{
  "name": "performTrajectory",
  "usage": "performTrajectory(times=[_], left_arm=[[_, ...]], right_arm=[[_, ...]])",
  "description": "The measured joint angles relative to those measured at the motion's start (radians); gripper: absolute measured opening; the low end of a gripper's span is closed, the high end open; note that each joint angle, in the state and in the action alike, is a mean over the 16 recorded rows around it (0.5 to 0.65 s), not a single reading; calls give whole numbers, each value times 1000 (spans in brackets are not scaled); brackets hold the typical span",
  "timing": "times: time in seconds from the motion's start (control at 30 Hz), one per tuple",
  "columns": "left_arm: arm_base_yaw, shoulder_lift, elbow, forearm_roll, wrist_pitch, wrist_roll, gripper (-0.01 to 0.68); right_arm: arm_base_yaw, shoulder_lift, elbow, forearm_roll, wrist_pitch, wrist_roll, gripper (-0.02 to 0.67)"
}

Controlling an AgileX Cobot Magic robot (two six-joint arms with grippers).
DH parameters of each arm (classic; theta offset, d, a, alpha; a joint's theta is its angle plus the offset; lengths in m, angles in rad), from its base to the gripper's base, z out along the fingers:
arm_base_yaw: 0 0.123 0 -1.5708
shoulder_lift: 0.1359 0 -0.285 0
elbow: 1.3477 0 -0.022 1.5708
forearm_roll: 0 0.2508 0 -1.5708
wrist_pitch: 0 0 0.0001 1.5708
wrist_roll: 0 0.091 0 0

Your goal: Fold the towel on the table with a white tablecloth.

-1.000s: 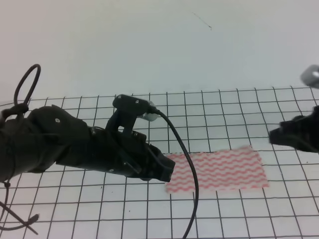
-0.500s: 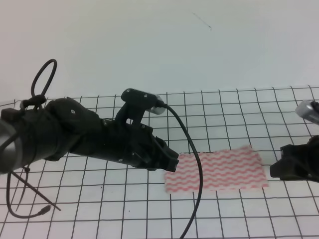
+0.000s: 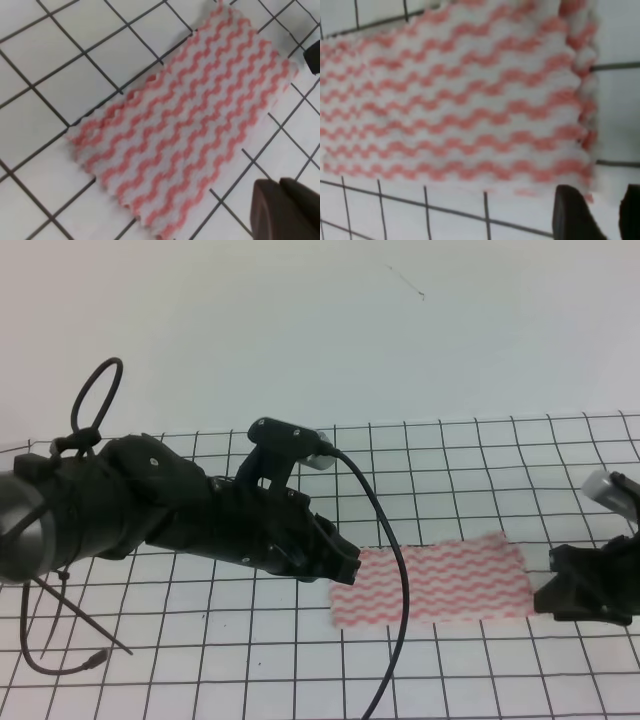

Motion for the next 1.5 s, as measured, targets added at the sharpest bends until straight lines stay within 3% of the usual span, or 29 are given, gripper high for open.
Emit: performTrajectory(times=[0.7,1.5], left_arm=[[0,0,0,2,32,0,-1],[0,0,0,7,67,-2,-1]], right_arm=[[95,39,-3,92,-92,-36,225],[68,-41,-1,51,-36,-28,220]])
